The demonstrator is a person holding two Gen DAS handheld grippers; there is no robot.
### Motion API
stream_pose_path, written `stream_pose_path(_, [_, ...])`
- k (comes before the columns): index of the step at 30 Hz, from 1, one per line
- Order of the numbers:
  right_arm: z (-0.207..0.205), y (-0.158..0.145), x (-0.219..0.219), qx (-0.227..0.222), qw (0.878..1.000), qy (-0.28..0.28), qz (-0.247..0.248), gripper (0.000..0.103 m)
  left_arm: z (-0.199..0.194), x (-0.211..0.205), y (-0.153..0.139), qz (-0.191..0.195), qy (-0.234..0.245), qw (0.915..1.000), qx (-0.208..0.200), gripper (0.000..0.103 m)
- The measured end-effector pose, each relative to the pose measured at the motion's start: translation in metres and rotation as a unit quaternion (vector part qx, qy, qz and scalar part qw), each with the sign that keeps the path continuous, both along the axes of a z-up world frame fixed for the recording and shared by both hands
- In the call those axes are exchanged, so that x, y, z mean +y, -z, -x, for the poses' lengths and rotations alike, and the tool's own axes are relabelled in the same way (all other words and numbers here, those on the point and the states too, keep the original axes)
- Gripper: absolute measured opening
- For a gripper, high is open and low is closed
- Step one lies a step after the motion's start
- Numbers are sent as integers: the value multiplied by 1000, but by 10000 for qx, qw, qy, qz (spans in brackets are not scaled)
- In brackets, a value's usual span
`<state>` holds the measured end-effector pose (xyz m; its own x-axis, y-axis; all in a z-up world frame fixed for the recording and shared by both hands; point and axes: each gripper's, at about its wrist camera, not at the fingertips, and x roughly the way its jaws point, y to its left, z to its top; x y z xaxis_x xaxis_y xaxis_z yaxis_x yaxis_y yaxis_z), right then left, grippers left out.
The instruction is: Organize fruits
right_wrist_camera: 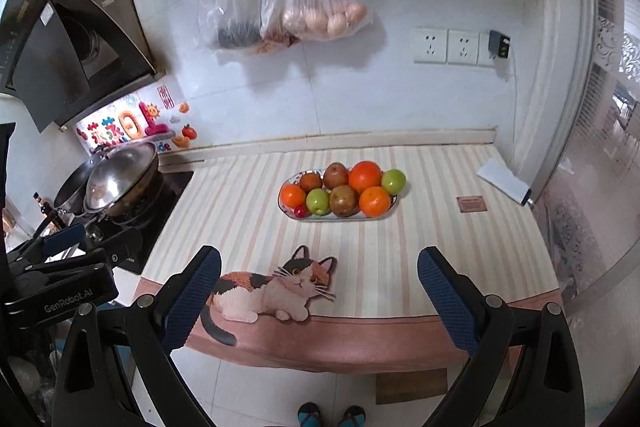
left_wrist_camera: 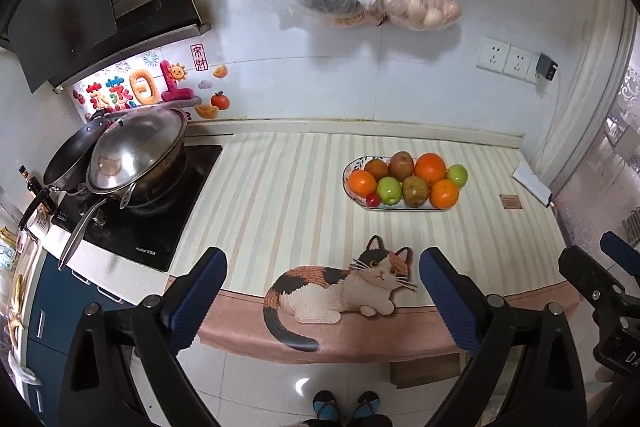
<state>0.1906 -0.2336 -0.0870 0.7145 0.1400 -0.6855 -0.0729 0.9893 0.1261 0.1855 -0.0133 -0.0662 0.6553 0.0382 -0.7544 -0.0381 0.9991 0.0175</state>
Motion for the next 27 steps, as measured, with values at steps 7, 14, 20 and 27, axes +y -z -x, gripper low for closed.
stream_pose_path(7, [-26, 18, 2, 141, 9998, -30, -104, 101, -14, 0, 10, -116, -26, 9999, 122, 99])
stream_pose_path(14, [-40, 27, 9, 189, 9998, -70, -77, 101, -22, 2, 17, -137, -73, 9997, 193, 99])
stream_pose_path(20, [-42, 31, 12, 241, 9996, -86, -79, 101, -23, 2, 18, -129, -68, 9997, 212, 99])
stream_pose_path(27, [-42, 32, 14, 251, 9996, -91, -76, 101, -22, 2, 19, -98, -44, 9997, 223, 99])
